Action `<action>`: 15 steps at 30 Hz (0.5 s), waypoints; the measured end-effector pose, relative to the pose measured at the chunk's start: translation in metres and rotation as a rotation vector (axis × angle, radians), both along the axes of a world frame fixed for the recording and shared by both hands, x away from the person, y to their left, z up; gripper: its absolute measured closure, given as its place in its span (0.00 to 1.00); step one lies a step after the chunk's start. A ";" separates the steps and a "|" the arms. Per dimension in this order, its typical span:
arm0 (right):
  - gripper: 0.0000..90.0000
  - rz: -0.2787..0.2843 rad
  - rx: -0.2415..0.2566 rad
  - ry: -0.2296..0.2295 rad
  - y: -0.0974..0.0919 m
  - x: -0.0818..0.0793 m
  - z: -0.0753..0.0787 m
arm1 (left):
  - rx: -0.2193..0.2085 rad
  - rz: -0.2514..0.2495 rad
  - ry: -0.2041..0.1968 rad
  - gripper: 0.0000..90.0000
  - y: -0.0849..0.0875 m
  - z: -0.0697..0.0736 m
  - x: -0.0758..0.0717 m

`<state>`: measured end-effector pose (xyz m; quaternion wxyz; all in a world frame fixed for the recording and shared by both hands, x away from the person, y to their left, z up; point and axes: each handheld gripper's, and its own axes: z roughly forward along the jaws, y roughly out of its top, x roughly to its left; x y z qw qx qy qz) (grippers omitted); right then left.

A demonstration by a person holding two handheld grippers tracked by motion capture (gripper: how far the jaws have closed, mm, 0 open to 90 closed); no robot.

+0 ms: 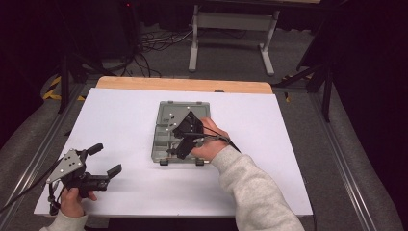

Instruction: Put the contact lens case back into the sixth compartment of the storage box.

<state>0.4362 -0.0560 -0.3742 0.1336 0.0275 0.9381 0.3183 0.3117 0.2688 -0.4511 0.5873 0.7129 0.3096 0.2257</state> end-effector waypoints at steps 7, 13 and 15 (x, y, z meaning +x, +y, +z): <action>0.01 0.007 0.019 -0.017 -0.001 -0.005 0.006 | 0.002 0.001 -0.002 0.01 0.000 0.000 0.000; 0.01 0.009 0.018 -0.030 -0.003 -0.011 0.011 | -0.008 0.005 0.001 0.01 0.000 0.000 0.000; 0.01 0.009 0.021 -0.037 -0.004 -0.013 0.014 | -0.009 0.006 0.000 0.01 0.000 0.000 0.000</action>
